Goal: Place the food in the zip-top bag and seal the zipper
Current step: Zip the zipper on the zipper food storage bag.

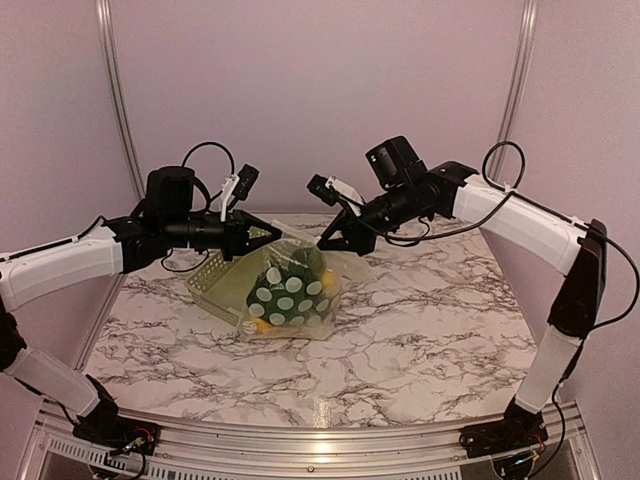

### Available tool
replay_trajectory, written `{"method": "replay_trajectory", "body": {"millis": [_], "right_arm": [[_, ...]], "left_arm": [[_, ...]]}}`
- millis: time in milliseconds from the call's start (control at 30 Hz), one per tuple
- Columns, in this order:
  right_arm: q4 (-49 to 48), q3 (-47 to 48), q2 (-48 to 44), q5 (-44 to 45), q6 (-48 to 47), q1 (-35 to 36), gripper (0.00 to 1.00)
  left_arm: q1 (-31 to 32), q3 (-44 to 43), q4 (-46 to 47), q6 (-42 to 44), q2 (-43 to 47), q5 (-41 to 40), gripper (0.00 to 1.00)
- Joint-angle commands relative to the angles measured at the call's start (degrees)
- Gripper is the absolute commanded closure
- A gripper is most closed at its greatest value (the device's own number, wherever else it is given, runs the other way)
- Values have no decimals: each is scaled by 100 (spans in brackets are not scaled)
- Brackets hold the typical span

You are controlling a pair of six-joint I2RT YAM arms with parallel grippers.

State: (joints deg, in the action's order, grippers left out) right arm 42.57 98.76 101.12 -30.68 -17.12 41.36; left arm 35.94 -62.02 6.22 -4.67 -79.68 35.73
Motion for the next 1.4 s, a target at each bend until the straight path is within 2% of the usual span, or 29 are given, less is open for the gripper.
{"method": "replay_trajectory", "body": {"millis": [0,600,1367], "right_arm": [[655,-270,-362,673,73,-521,100],[630,-1396,-1423,1323,-246,-621,100],[462,-2153,-1807,1511,-310,-626,98]], "left_arm": [[-216,-59,355,-23,227,45,100],[-324,-94,529,-78,-93,101,100],[-360,-13,870,-261,-467,216,100]]}}
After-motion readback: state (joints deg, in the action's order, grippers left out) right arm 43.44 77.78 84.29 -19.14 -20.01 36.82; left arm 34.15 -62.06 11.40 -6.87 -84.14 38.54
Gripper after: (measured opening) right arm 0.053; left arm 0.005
